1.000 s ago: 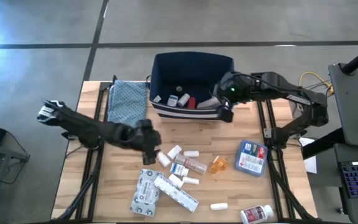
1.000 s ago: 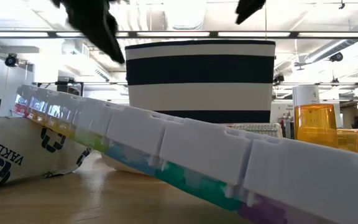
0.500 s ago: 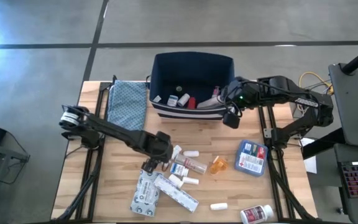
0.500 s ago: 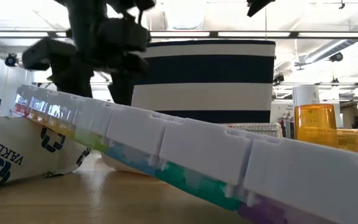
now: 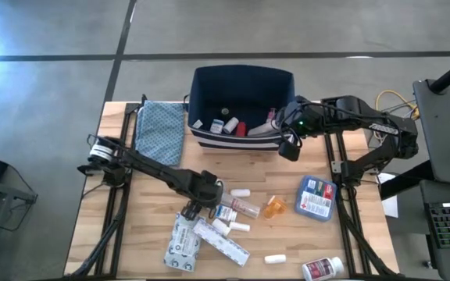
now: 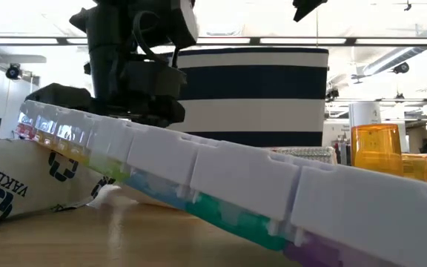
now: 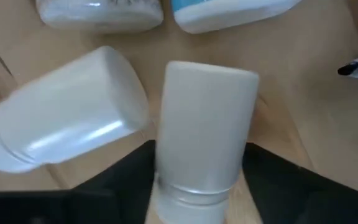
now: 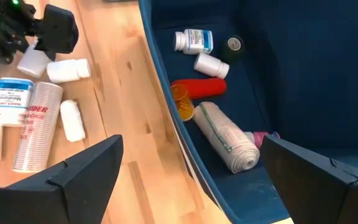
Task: Pick & place medical supplies in basket/bin
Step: Put the white pill bottle into the bin
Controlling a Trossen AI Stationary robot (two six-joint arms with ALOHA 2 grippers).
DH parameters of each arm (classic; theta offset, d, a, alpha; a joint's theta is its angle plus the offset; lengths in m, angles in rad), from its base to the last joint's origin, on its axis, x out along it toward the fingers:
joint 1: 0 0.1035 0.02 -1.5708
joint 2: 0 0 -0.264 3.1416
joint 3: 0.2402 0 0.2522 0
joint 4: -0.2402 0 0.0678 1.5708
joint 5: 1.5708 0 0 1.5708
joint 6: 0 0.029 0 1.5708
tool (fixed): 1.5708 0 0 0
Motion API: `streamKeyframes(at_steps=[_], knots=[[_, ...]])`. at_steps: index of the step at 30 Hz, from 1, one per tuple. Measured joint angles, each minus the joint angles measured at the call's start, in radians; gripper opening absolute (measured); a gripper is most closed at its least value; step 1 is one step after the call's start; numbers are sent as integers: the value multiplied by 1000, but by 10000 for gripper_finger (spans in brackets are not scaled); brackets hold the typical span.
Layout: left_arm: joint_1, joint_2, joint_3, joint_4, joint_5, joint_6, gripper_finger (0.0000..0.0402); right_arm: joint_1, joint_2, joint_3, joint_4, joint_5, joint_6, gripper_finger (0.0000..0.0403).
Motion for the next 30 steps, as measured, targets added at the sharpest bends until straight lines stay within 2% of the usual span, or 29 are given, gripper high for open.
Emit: streamKeyframes(at_steps=[3, 7, 10, 13, 15, 19, 20, 21, 24, 30], knots=[[0, -18, 3, -46, -1, -24, 159, 0, 0, 0, 4, 21, -9, 368], [-2, -64, 64, -244, -4, -126, 159, 0, -2, 0, 39, 44, -31, 368], [-14, -135, 165, -412, -18, -215, 159, 1, -8, 0, 81, 44, -59, 368], [-29, -222, 291, -486, -95, -286, 159, 1, -11, 0, 122, 45, -98, 368], [-30, -274, 379, -474, -197, -321, 164, 1, -10, 0, 143, 46, -124, 368], [0, -341, 533, -403, -578, -344, 175, 1, -10, 0, 175, 60, -175, 368], [22, -349, 559, -371, -646, -325, 176, 1, -10, 0, 177, 64, -185, 368], [53, -356, 581, -334, -677, -295, 177, 1, -10, 0, 178, 65, -193, 368], [191, -355, 613, -209, -681, -213, 179, -1, -13, 0, 181, 67, -213, 368], [455, -291, 578, 41, -680, -118, 191, -1, -40, 0, 159, 66, -224, 368]])
